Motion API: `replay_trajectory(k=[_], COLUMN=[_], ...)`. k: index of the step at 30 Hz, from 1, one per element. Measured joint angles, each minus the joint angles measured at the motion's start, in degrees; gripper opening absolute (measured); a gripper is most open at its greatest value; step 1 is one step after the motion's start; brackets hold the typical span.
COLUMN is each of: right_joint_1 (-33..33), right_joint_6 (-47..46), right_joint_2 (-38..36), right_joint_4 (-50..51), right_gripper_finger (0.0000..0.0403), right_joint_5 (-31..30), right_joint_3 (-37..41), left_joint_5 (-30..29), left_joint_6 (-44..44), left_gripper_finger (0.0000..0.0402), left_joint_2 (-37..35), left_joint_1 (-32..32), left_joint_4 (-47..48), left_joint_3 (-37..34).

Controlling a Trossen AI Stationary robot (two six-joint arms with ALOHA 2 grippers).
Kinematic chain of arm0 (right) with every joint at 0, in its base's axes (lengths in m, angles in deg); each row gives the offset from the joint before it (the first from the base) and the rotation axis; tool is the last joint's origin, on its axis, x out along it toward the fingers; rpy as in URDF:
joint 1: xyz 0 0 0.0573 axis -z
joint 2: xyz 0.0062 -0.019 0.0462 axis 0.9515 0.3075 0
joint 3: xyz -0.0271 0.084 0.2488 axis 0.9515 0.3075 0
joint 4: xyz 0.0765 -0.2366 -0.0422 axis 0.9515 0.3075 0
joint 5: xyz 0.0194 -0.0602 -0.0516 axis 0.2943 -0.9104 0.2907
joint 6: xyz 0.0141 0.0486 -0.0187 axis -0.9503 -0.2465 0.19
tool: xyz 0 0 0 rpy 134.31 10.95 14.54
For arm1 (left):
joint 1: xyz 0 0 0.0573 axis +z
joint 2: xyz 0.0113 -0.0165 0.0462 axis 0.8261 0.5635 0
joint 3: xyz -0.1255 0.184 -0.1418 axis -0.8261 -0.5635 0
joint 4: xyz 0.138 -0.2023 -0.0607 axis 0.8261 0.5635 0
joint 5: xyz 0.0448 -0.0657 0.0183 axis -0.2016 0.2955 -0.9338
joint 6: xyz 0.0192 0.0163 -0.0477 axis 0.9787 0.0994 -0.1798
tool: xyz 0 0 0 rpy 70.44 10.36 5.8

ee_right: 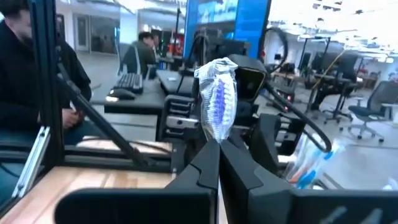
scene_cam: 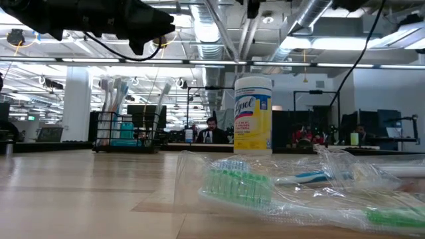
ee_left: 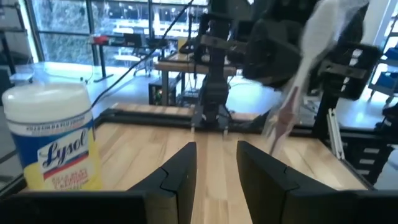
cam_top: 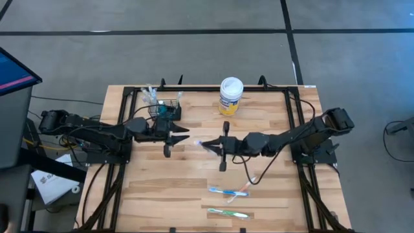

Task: Pick & Place toothbrushing station
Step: Put the purple toothbrush into the mesh organizer

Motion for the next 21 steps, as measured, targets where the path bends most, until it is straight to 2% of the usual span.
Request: replay_trajectory(k=[4,10,21], right_joint_1=[1.91,3.12,3.12], right_joint_6=[-0.05,-0.08,-0.04], right_joint_2=[0.22,0.27,0.29], right_joint_4=[-2.27,-3.65,-4.29], right_gripper_finger=[0.0,0.0,0.0], right_joint_5=[3.77,4.13,4.18], right_joint_3=[0.0,0.0,0.0], left_joint_5=[0.56,2.64,4.94], left_joint_6=[0.02,0.04,1.85], left_gripper_finger=[0.0108,0.0108,0.0108], left_joint_2=[0.0,1.78,13.54], left_joint_1=[0.0,0.0,0.0], left_joint_4=[-2.32,-6.93,-26.03], left_joint_3=[0.0,-0.04,0.0])
